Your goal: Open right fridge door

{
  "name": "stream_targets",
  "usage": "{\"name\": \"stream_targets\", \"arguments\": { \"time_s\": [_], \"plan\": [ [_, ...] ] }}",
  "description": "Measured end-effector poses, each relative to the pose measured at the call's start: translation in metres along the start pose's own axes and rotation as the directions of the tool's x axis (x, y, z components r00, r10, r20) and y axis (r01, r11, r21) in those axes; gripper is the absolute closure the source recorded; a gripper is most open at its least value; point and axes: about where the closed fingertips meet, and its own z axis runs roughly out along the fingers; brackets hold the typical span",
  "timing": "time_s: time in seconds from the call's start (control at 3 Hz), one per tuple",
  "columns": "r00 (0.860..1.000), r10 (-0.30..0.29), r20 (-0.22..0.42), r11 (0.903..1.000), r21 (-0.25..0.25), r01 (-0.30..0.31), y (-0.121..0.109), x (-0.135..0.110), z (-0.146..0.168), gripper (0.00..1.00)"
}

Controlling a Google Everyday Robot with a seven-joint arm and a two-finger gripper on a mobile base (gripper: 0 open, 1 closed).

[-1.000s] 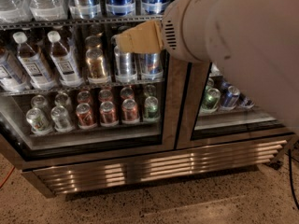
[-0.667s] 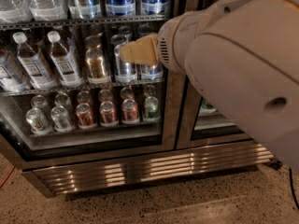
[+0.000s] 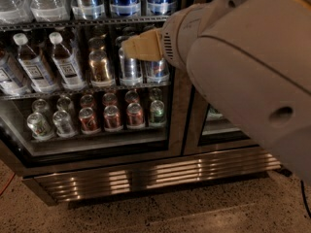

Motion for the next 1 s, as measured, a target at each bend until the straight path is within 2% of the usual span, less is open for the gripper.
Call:
{"name": "stream_targets", "arguments": {
  "time_s": [0.33, 0.67, 1.0],
  "plan": [
    [1.000, 0.014, -0.013, 0.9964, -0.084, -0.016, 0.013, -0.001, 0.022, 0.00],
    [0.997, 0.035, -0.071, 0.9828, -0.178, -0.047, 0.026, 0.006, 0.054, 0.00],
    [0.996, 0.037, -0.079, 0.9813, -0.185, -0.051, 0.026, 0.008, 0.058, 0.00]
  ]
}}
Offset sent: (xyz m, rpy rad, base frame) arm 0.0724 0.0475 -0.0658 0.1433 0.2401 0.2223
